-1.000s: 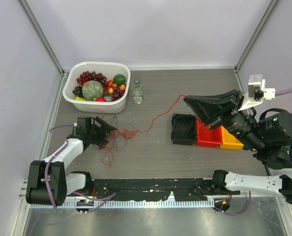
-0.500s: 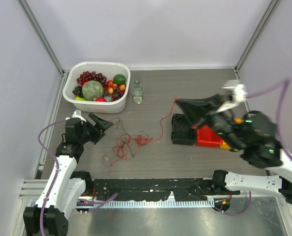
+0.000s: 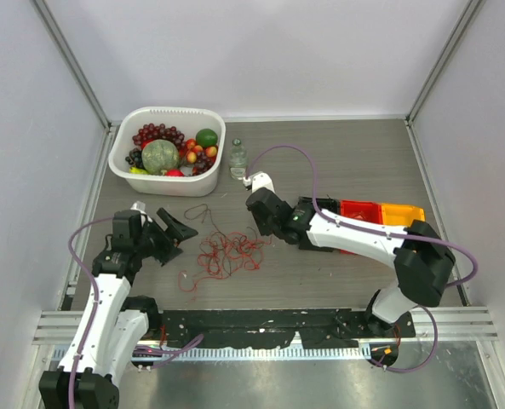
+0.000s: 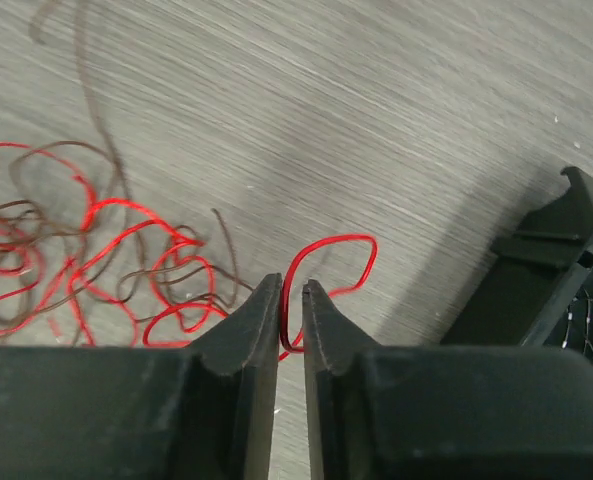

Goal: Untangle the cables

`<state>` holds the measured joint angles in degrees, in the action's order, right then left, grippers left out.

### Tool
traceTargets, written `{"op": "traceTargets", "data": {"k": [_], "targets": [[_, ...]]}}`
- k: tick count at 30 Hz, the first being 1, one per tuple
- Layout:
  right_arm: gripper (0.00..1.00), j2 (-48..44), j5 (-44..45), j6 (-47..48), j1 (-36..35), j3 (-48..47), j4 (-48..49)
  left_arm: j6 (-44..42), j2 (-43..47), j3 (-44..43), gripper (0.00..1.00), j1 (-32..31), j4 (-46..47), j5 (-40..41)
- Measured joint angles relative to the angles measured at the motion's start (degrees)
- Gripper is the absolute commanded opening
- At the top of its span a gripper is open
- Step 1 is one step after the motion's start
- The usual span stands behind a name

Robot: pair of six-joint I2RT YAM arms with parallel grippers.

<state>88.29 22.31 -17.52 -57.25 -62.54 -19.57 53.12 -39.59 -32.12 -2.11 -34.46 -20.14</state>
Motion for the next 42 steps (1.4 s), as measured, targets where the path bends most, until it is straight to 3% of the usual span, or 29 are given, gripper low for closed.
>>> {"op": "traceTargets", "data": {"k": [3, 6, 11, 16, 21, 33, 42], "targets": [[0.57, 3.21, -0.02, -0.79, 1.84, -1.29, -1.60, 1.27, 0.85, 4.72, 0.83, 0.00, -0.13, -3.30], [0.63, 3.98, -0.46, -0.37, -0.17, -1.40, -2.93, 2.95, 3.54, 7.04, 0.81, 0.00, -0.22, -4.55], [0.63, 2.67, -4.81, 0.09, -9.42, -1.33, -0.37, 5.09, 5.81, 7.30, 0.79, 0.00, -0.42, -3.06], [0.60, 2.51, -14.19, -1.36, -17.31, 0.63, 9.81, 6.34, 5.16, 7.30, 0.80, 0.00, -2.47, 1.27], [0.62, 6.51, -17.51, -3.28, -21.81, 0.63, 18.16, 6.29, 5.86, 5.84, 0.80, 0.00, -6.78, 4.81], [0.59, 14.67, -17.94, 2.86, -24.68, -1.01, 23.45, 3.15, 14.78, -10.01, 0.82, 0.00, -15.21, 10.58], [0.56, 22.40, -17.79, 9.99, -26.60, -4.87, 25.18, 1.68, 16.63, -11.15, 0.82, 0.00, -19.47, 12.72]]}}
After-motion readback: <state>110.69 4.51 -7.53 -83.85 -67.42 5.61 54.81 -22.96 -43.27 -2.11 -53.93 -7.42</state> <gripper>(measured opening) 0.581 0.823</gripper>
